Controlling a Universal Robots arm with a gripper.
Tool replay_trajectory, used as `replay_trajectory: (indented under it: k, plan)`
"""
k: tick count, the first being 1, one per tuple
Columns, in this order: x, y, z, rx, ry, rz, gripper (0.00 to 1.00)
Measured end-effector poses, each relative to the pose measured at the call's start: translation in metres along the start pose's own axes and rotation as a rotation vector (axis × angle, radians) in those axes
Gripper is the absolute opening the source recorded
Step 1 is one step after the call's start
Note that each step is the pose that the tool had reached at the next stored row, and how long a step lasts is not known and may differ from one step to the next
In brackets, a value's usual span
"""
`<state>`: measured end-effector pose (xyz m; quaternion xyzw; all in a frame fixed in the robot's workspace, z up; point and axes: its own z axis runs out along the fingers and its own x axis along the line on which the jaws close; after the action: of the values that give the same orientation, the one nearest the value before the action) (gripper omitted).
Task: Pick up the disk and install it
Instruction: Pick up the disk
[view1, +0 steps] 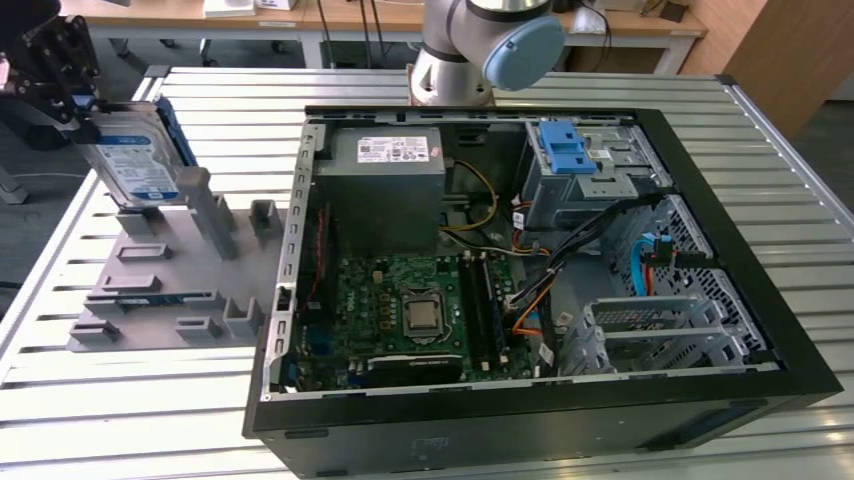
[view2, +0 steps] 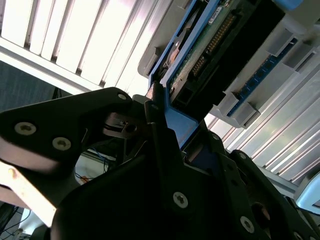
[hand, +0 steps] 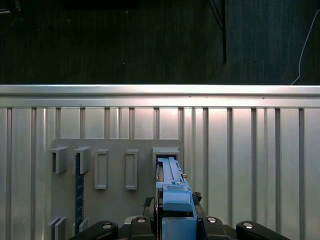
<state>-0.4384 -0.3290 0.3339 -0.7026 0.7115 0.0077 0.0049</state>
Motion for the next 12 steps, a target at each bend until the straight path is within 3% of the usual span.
replay_trajectory:
  k: [12]
  plan:
    - [0.0, 0.0, -0.0025, 0.0001, 0.0, 0.0, 0.36]
